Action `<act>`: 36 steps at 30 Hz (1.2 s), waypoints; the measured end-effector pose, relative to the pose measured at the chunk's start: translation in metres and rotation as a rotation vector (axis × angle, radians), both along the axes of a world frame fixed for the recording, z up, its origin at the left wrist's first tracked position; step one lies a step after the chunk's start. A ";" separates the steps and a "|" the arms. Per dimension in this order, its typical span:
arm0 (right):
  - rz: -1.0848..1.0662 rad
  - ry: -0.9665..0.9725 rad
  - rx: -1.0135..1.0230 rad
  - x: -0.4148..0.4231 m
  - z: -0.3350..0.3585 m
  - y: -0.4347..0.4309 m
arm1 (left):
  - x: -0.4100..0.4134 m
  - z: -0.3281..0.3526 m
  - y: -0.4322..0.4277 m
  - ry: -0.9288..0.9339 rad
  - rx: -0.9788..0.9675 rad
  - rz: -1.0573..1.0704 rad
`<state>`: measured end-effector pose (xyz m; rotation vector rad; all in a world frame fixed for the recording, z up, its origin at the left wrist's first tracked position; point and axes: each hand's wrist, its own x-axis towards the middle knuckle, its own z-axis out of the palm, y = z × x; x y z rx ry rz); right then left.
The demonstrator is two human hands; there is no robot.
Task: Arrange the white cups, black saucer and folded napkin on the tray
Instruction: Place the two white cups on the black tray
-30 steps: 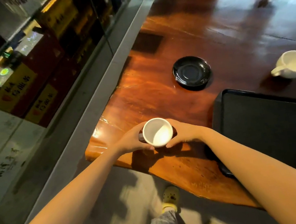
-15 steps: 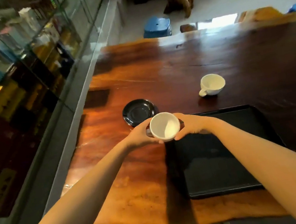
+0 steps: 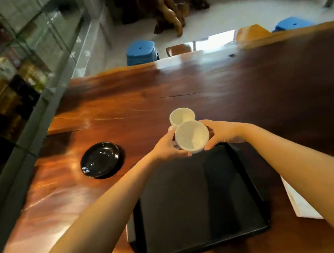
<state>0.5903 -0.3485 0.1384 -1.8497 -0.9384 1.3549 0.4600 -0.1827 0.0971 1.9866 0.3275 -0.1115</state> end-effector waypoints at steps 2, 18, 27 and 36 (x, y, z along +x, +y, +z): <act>-0.039 0.026 -0.004 0.013 -0.012 -0.016 | 0.012 -0.011 -0.019 0.004 -0.015 0.022; -0.256 0.030 -0.135 0.035 -0.124 -0.061 | 0.039 -0.110 -0.083 0.151 -0.035 0.207; -0.285 -0.037 -0.192 0.041 -0.132 -0.061 | 0.046 -0.125 -0.092 0.157 -0.037 0.232; -0.106 -0.140 -0.445 0.070 -0.106 -0.039 | 0.048 -0.093 -0.049 0.437 0.091 -0.045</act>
